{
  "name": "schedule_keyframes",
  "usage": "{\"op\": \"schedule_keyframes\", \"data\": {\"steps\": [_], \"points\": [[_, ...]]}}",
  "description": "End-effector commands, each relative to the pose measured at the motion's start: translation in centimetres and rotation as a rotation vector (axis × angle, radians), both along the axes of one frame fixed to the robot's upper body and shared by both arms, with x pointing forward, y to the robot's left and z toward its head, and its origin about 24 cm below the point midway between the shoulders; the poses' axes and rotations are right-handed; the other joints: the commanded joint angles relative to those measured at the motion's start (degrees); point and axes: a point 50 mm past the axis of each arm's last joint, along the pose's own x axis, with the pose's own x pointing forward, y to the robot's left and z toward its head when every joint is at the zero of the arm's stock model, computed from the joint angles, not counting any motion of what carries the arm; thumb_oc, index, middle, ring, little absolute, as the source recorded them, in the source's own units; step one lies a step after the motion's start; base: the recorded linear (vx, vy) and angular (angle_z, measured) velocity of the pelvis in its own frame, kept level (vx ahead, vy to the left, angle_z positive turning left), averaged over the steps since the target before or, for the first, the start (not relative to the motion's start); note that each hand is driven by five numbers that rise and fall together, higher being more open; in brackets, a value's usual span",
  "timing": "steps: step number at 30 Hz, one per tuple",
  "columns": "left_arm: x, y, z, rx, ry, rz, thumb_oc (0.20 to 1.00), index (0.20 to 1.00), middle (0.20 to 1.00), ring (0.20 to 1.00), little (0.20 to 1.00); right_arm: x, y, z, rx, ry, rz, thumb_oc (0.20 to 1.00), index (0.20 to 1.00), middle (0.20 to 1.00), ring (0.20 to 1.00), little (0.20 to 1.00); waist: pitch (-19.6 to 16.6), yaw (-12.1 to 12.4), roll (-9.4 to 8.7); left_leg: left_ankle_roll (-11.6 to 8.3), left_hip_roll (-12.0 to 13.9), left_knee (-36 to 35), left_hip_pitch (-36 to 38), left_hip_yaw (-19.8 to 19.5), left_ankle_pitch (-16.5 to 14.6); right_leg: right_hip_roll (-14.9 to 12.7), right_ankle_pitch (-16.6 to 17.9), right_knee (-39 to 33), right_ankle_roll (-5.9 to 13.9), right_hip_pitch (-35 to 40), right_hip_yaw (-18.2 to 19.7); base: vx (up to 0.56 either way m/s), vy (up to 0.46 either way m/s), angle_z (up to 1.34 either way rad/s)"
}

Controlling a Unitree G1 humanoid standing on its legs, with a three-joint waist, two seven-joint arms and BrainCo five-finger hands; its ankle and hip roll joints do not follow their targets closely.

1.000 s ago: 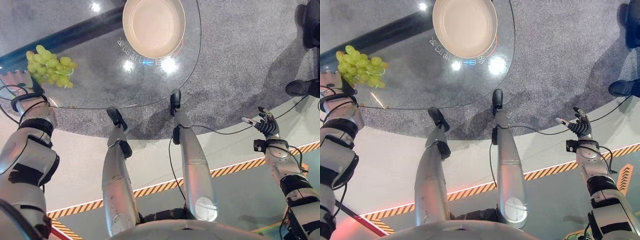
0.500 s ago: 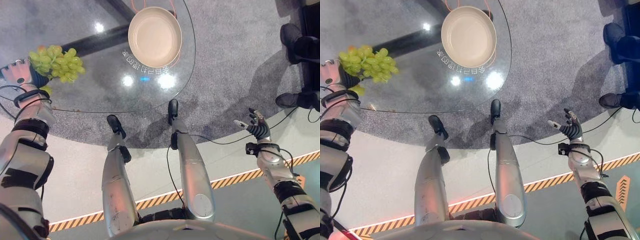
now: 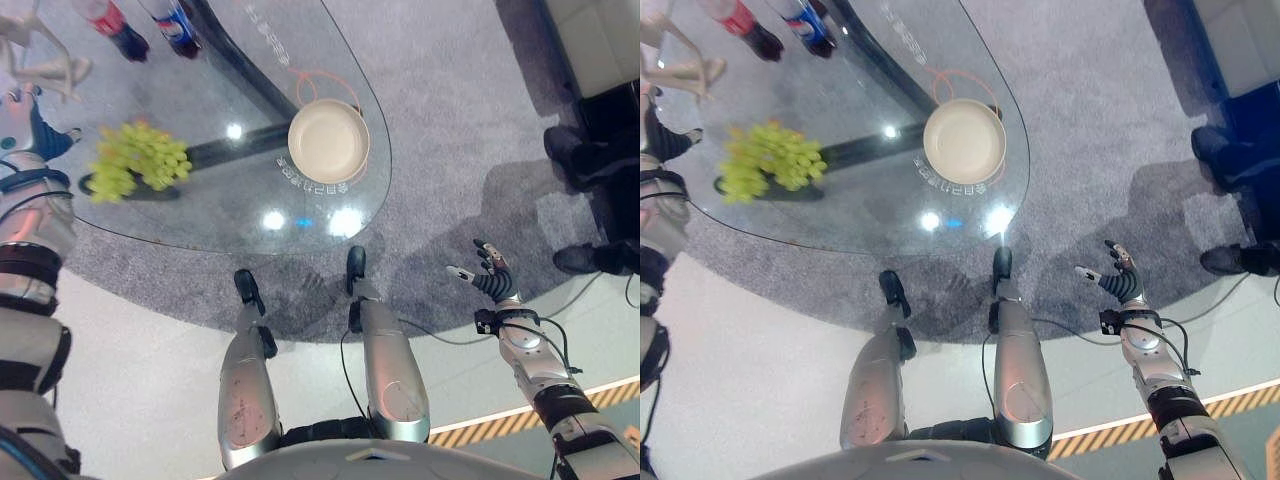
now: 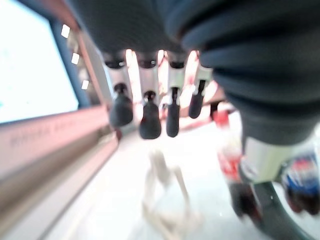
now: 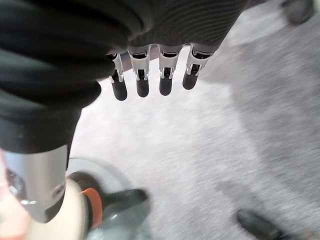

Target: Pick up fruits into the plate

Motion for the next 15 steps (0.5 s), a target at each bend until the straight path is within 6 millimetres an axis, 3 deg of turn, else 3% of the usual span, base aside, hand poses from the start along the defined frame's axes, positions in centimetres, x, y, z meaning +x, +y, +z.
{"op": "schedule_keyframes", "data": {"steps": [1,5,6,8,13,15], "points": [[-1.2,0.6,0.5,0.106,0.020,-0.001,0.200,0.200,0.200,0.200,0.200,-0.8,-1.3,1.2,0.031,-0.003,0.050,1.000,1.000,1.000,1.000,1.000,-7.2,-0.3,1.89,0.65,-4.9,4.0,-0.4,0.9,-7.8,-0.3,-4.8,-0.4,2.16,4.0,-2.3,0.08,-0.027,0.12],[-1.5,0.0,0.8,0.179,0.089,-0.045,0.200,0.200,0.200,0.200,0.200,-0.7,-0.8,1.2,0.040,0.044,0.126,1.000,1.000,1.000,1.000,1.000,-10.1,0.1,2.34,0.46,-4.8,2.4,2.8,0.6,-7.7,-0.8,-4.6,-2.2,2.38,7.7,-2.9,0.11,-0.030,0.09],[-1.7,-1.0,1.3,0.252,0.147,-0.104,0.200,0.200,0.200,0.200,0.200,-0.6,-0.3,1.8,0.059,0.078,0.220,1.000,1.000,1.000,1.000,1.000,-13.1,0.7,2.60,0.29,-4.4,1.1,6.1,0.4,-7.7,-1.2,-4.5,-3.6,2.79,11.3,-3.4,0.18,-0.074,0.02],[-1.6,-1.6,1.7,0.281,0.188,-0.144,0.200,0.200,0.200,0.200,0.200,0.0,0.4,2.9,0.006,0.076,0.299,1.000,1.000,1.000,1.000,1.000,-15.9,1.0,2.99,0.10,-3.8,0.2,8.0,0.6,-7.5,-1.3,-4.1,-4.7,2.89,13.5,-3.9,0.23,-0.077,0.08],[-1.2,-2.4,0.3,0.275,0.255,-0.197,0.200,0.200,0.200,0.200,0.200,1.1,1.2,4.6,-0.018,0.069,0.359,1.000,1.000,1.000,1.000,1.000,-20.3,2.0,3.45,-0.09,-2.9,-1.7,12.4,1.0,-7.6,-1.4,-4.2,-6.2,3.18,17.8,-4.7,0.19,-0.029,0.06],[-1.4,-2.4,-1.4,0.245,0.297,-0.202,0.200,0.200,0.200,0.200,0.200,1.1,1.7,4.5,-0.012,0.087,0.383,1.000,1.000,1.000,1.000,1.000,-22.0,2.4,3.55,-0.04,-2.8,-2.3,14.0,1.1,-7.9,-1.3,-4.4,-6.7,3.17,19.4,-5.0,0.17,-0.014,0.00]]}}
